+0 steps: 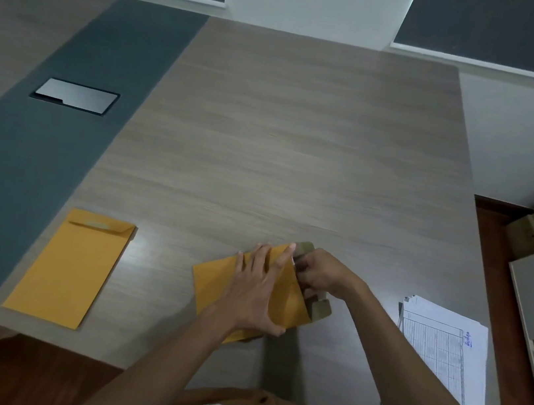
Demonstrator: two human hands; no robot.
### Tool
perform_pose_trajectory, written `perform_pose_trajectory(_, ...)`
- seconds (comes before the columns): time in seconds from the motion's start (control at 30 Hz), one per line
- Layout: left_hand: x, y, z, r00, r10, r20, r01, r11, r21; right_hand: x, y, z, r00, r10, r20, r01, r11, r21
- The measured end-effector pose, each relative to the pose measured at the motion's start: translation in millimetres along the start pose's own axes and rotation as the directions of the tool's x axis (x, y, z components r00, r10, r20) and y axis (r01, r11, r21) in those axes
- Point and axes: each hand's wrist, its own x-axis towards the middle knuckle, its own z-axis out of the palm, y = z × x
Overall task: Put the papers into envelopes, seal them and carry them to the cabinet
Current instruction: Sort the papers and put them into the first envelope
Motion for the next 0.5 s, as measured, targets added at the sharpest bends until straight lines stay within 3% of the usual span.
perform_pose_trajectory(0.27, 0, 2, 7, 1.0, 0.011, -0.003, -0.011, 1.0, -0.007, 8, 3, 7, 0.999, 0.029, -0.035, -0.029, 1.0, 0.002)
perform_pose_trajectory(0.43, 2, -6, 10, 0.999, -0.029, 0.014, 0.028, 0.999, 0.015, 3, 13, -1, 0.981, -0.012, -0.191, 0.062, 0.964, 0.259)
perform_pose_trajectory(0.5, 5, -10, 14, 0.997, -0.05, 0.061, 0.047, 0.998, 0.051, 4, 22, -1, 0.954, -0.015, -0.299, 0.103, 0.955, 0.279)
